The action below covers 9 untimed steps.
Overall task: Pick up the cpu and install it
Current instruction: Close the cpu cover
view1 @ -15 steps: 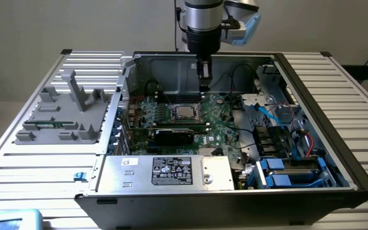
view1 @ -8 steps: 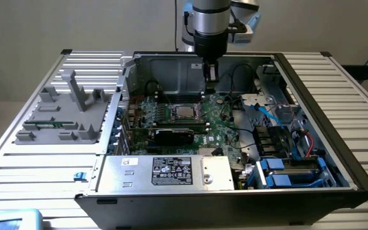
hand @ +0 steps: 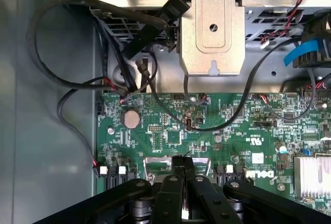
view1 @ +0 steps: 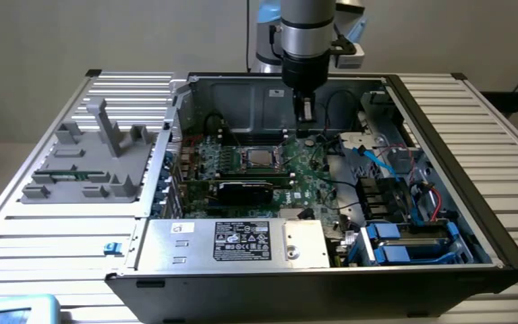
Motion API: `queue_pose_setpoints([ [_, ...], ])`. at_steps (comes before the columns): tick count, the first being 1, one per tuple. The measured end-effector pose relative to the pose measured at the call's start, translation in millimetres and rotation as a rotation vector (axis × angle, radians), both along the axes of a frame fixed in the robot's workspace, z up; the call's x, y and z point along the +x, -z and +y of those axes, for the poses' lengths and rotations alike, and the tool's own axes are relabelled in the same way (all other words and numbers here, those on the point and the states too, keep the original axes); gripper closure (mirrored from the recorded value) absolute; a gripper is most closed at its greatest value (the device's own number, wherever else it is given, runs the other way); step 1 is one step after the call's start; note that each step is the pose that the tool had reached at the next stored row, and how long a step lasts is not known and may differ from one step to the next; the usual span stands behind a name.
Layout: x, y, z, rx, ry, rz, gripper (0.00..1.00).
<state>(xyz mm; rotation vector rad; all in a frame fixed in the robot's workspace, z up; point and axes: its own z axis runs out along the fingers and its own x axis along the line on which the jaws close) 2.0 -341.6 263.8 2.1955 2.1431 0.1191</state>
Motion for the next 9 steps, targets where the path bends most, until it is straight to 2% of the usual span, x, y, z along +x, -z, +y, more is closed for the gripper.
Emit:
queue_pose_setpoints([
  [9,19.4,2.5,-6.8,0.0006,0.0,0.0001,0.89],
])
